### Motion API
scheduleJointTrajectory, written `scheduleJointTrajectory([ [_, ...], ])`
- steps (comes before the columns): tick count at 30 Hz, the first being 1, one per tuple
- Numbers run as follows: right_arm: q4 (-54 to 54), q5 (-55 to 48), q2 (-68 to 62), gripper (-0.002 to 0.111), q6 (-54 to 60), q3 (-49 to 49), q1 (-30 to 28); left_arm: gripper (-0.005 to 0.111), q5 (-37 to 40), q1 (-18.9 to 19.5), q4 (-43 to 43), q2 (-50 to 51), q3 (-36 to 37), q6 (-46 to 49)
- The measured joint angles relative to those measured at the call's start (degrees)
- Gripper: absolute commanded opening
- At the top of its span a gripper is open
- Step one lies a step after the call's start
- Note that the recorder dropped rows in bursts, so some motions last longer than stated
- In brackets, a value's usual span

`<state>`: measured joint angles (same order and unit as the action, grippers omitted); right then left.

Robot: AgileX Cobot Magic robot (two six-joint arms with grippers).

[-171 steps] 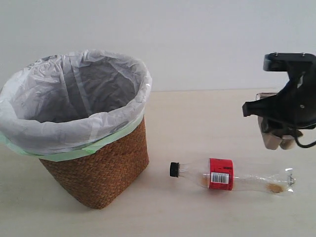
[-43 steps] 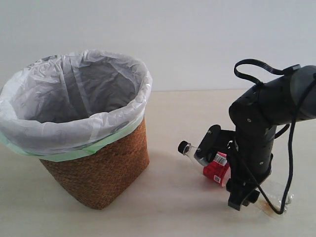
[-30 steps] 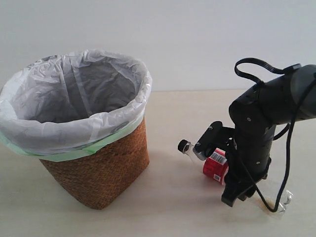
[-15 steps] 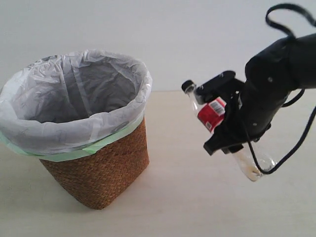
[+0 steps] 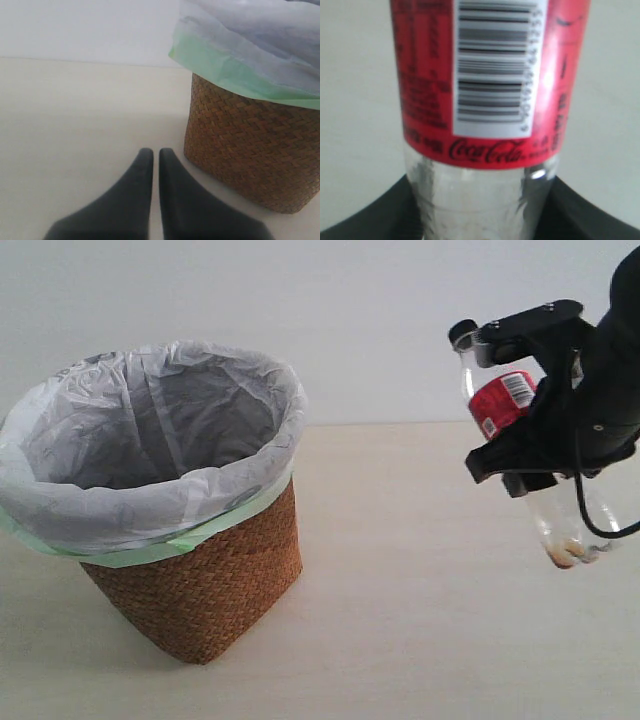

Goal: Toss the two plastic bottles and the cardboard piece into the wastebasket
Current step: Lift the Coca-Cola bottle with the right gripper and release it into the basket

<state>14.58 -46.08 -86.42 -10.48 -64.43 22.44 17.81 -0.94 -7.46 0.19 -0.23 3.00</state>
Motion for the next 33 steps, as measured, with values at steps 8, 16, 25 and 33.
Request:
scheduleJointTrajectory([
  [8, 0.0, -5.8, 0.0, 0.001, -0.7, 2.0, -12.2, 0.004, 0.0, 0.0, 0.0, 0.0, 0.0, 0.0],
  [16, 0.9, -2.6, 0.0, 0.001, -2.0, 9.2, -26.3, 0.004, 0.0, 0.0, 0.0, 0.0, 0.0, 0.0],
  [25, -4.3, 2.1, 0.0, 0.001, -0.4, 9.5, -26.8, 0.004, 0.0, 0.0, 0.0, 0.0, 0.0, 0.0],
  [33, -27.4, 7.0, -0.2, 0.043, 9.5, -7.5, -2.6, 0.004, 0.0, 0.0, 0.0, 0.0, 0.0, 0.0],
])
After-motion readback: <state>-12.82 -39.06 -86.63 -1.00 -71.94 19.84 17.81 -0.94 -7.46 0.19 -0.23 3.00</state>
